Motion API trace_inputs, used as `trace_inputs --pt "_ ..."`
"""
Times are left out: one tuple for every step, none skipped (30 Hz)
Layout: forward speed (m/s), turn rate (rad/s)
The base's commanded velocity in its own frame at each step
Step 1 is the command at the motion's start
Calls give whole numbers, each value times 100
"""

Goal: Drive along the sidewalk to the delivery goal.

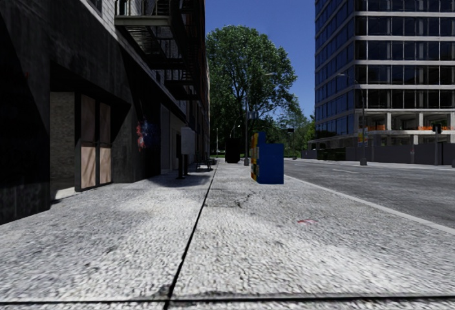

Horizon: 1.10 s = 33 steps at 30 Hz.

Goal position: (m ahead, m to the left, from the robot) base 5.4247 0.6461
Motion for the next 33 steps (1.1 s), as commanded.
trace_inputs --pt "200 0" --pt "200 0" --pt "200 0" --pt "200 0" --pt "200 0" --pt "200 0" --pt "200 0" --pt "200 0" --pt "200 0" --pt "200 0" --pt "200 0" --pt "200 0" --pt "200 0" --pt "200 0" --pt "200 0" --pt "200 0" --pt "200 0" --pt "200 0" --pt "200 0" --pt "200 0" --pt "200 0" --pt "200 0" --pt "200 0" --pt "200 0" --pt "200 0" --pt "200 0" --pt "200 0" --pt "200 0" --pt "200 0" --pt "200 2" --pt "200 10" --pt "200 18" --pt "200 19"
